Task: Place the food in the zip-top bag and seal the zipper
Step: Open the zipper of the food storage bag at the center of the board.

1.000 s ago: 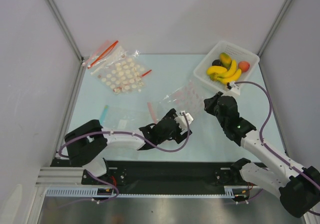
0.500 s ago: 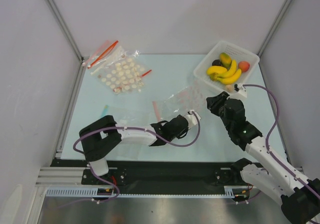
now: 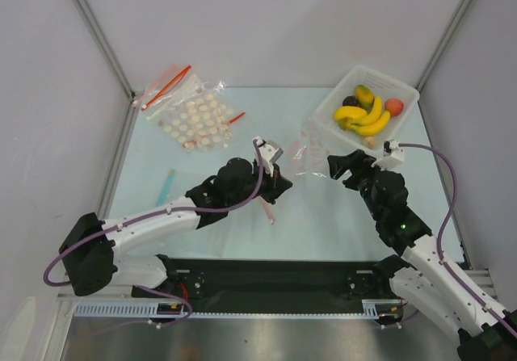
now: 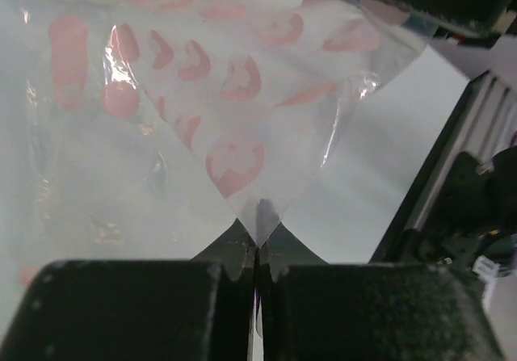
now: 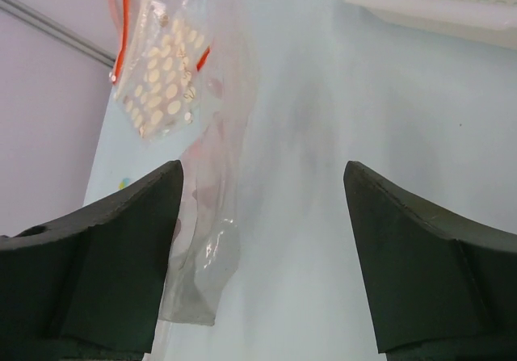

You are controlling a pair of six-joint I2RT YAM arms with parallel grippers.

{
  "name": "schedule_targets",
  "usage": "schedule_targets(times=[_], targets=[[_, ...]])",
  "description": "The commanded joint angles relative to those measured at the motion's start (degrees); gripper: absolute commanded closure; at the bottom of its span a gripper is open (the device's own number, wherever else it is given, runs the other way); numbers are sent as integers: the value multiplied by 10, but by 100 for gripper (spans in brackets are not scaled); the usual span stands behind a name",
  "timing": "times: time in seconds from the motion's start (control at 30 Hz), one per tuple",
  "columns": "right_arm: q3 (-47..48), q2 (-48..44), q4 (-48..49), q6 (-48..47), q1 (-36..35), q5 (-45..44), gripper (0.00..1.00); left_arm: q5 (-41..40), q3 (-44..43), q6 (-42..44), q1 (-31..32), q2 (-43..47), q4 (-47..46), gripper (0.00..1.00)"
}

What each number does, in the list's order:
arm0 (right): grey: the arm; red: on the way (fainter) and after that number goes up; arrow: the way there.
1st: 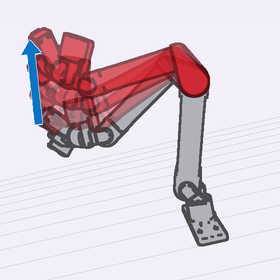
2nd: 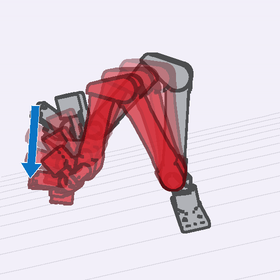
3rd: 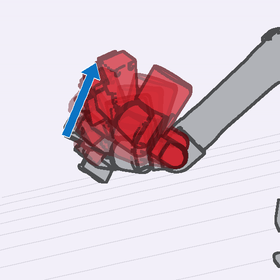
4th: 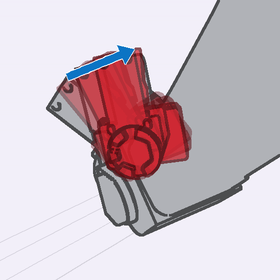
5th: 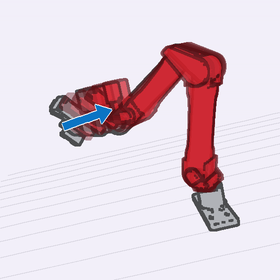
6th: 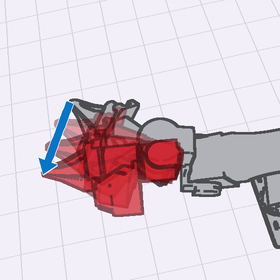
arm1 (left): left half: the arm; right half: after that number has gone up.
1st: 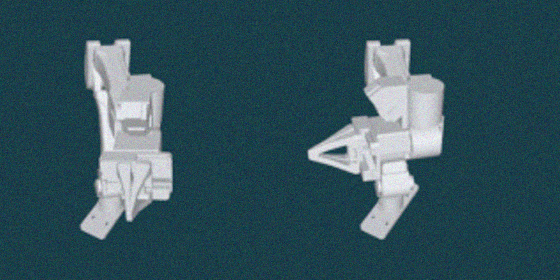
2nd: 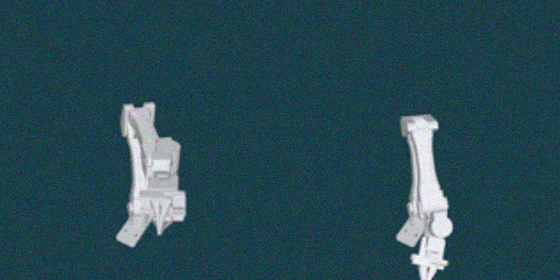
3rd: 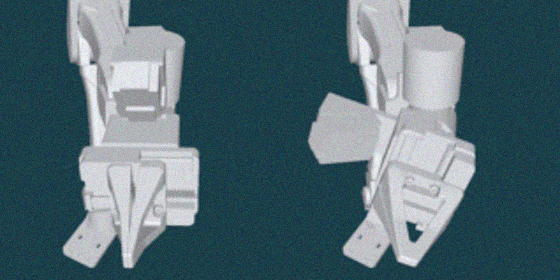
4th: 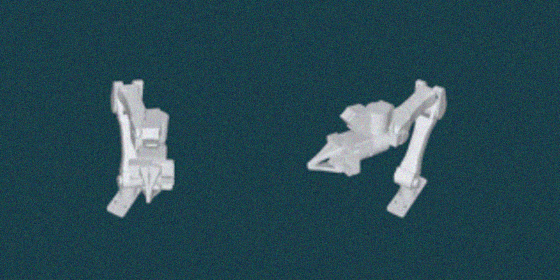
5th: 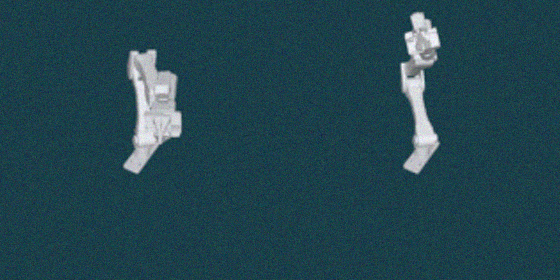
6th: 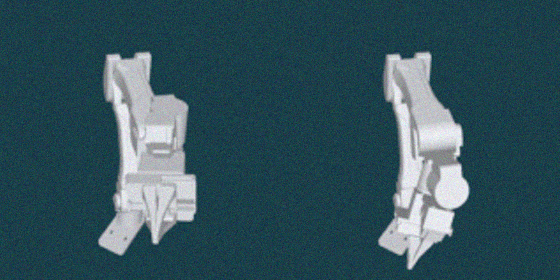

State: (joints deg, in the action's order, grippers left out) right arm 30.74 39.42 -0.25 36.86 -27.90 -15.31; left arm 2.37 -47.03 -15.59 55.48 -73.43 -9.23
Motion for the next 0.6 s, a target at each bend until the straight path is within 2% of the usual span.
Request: schedule_targets(times=[0.0,0.23,0.33,0.47,0.57], targets=[[-11,-21,47,-26,1,19,15,97,-5,-116,-20,16,-6,100],[-18,-59,57,-50,2,28,9,130,3,-278,-66,46,-39,100],[-30,-84,67,-61,1,39,8,127,25,-344,-111,68,-56,100],[-45,-103,95,-80,0,75,9,84,40,-396,-133,96,-50,100],[-58,-95,145,-116,-11,147,17,19,33,-422,-135,118,-12,100]])
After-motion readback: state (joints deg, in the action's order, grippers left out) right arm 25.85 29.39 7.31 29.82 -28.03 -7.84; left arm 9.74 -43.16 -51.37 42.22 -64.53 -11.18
